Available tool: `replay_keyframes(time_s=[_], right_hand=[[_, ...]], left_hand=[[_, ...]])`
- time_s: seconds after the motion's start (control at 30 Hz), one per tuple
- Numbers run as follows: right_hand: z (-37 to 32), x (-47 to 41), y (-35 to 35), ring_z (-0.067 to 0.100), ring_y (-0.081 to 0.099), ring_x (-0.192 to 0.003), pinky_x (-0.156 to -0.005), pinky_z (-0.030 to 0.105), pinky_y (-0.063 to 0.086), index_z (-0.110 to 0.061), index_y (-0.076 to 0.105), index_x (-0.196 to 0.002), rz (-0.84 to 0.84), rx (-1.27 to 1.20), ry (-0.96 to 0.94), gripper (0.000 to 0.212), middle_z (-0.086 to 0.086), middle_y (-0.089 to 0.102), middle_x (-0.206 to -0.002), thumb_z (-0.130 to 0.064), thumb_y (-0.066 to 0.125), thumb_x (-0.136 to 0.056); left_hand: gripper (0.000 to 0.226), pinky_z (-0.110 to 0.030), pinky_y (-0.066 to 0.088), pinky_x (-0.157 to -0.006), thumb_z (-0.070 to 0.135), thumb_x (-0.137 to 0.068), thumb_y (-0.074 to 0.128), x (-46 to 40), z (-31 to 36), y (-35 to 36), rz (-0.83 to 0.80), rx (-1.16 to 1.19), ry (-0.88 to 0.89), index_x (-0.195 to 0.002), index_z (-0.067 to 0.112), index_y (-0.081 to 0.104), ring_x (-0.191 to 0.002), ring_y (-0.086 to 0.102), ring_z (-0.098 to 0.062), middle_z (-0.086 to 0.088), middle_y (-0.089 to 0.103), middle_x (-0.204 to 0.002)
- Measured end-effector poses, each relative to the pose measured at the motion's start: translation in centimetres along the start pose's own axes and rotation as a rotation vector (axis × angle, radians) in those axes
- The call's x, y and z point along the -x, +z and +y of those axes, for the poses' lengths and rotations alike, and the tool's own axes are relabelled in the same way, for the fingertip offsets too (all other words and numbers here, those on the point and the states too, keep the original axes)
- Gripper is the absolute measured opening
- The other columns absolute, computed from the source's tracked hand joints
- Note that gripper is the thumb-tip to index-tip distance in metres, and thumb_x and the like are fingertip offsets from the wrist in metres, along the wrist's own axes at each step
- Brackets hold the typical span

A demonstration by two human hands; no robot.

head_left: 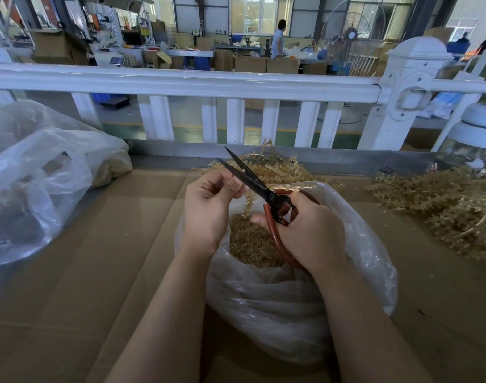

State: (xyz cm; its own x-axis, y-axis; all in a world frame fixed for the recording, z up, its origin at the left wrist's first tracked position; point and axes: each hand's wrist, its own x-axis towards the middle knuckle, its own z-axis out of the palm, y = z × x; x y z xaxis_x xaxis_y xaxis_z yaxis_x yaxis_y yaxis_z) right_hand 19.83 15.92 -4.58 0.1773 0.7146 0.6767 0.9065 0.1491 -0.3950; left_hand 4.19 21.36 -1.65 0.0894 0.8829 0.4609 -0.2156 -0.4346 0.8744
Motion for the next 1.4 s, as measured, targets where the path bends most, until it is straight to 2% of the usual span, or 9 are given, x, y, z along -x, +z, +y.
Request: replay_keyframes(time_s=[0.1,0.37,0.57,0.73,0.97,1.1,1.2,1.3,1.4], right_hand=[[0.0,0.0,0.0,0.003,0.058,-0.06,-0.052,0.015,0.044,-0.023,0.066,-0.082,0.019,-0.014,0.011,0.064,-0.014,0.065,-0.067,-0.085,0.051,-0.075],[0.1,0.0,0.1,-0.003,0.057,-0.058,-0.053,0.01,0.042,-0.023,0.063,-0.076,-0.009,-0.059,0.022,0.066,-0.014,0.062,-0.063,-0.087,0.048,-0.074],[0.1,0.0,0.1,-0.003,0.058,-0.058,-0.054,0.014,0.047,-0.023,0.064,-0.076,-0.026,-0.075,0.035,0.066,-0.013,0.063,-0.063,-0.087,0.05,-0.071],[0.0,0.1,-0.1,0.0,0.062,-0.066,-0.061,0.019,0.055,-0.022,0.071,-0.091,-0.018,-0.099,-0.028,0.072,-0.016,0.069,-0.075,-0.087,0.047,-0.074],[-0.3,0.2,-0.1,-0.003,0.062,-0.064,-0.058,0.012,0.05,-0.026,0.065,-0.083,-0.006,-0.234,-0.024,0.059,-0.023,0.062,-0.071,-0.084,0.055,-0.075],[-0.6,0.2,-0.1,-0.004,0.064,-0.074,-0.062,0.009,0.049,-0.033,0.069,-0.094,-0.07,-0.284,-0.047,0.059,-0.027,0.06,-0.073,-0.086,0.055,-0.073],[-0.5,0.2,0.0,-0.004,0.061,-0.071,-0.06,0.01,0.046,-0.039,0.057,-0.082,-0.084,-0.305,-0.034,0.042,-0.026,0.058,-0.067,-0.08,0.063,-0.071],[-0.1,0.2,0.1,0.002,0.064,-0.068,-0.06,0.019,0.053,-0.027,0.063,-0.08,-0.053,-0.322,0.03,0.057,-0.017,0.065,-0.069,-0.082,0.061,-0.07],[0.2,0.1,0.2,-0.001,0.063,-0.07,-0.059,0.013,0.049,-0.027,0.065,-0.082,-0.004,-0.31,0.074,0.059,-0.018,0.064,-0.068,-0.084,0.058,-0.072]], left_hand=[[0.022,-0.03,0.047,-0.072,-0.001,-0.094,0.058,0.1,0.0,0.0,-0.029,-0.056,0.002,-0.074,0.007,0.063,-0.071,0.055,-0.018,-0.006,0.059,-0.071],[0.019,-0.027,0.046,-0.072,0.0,-0.095,0.057,0.0,-0.1,0.0,-0.046,-0.021,-0.015,-0.077,0.006,0.062,-0.071,0.052,-0.018,-0.008,0.056,-0.071],[0.02,-0.026,0.046,-0.073,0.0,-0.096,0.054,0.1,0.3,0.2,-0.039,0.034,-0.059,-0.079,0.008,0.061,-0.071,0.052,-0.016,-0.008,0.056,-0.074],[0.016,-0.03,0.047,-0.074,0.004,-0.1,0.048,-0.1,0.1,0.2,0.043,0.121,-0.197,-0.09,0.007,0.059,-0.072,0.056,-0.016,-0.012,0.061,-0.087],[0.025,-0.022,0.048,-0.056,0.01,-0.103,0.045,-0.8,0.1,-0.5,0.229,0.451,-0.395,-0.082,0.013,0.056,-0.054,0.054,-0.01,0.002,0.059,-0.059],[0.024,-0.023,0.044,-0.049,0.008,-0.104,0.042,-0.8,-0.1,0.0,0.29,0.488,-0.456,-0.084,0.009,0.056,-0.05,0.047,-0.014,-0.003,0.052,-0.059],[0.028,-0.019,0.044,-0.043,0.011,-0.105,0.042,-1.0,-0.1,-0.2,0.384,0.607,-0.548,-0.079,0.01,0.054,-0.044,0.051,-0.01,0.0,0.053,-0.054],[0.026,-0.016,0.043,-0.042,0.012,-0.105,0.041,-1.1,-0.1,-0.4,0.376,0.637,-0.56,-0.081,0.014,0.05,-0.045,0.055,-0.008,0.002,0.061,-0.052],[0.025,-0.017,0.044,-0.045,0.012,-0.105,0.039,-1.1,0.0,-0.5,0.312,0.655,-0.548,-0.082,0.016,0.048,-0.048,0.056,-0.008,0.002,0.066,-0.057]])
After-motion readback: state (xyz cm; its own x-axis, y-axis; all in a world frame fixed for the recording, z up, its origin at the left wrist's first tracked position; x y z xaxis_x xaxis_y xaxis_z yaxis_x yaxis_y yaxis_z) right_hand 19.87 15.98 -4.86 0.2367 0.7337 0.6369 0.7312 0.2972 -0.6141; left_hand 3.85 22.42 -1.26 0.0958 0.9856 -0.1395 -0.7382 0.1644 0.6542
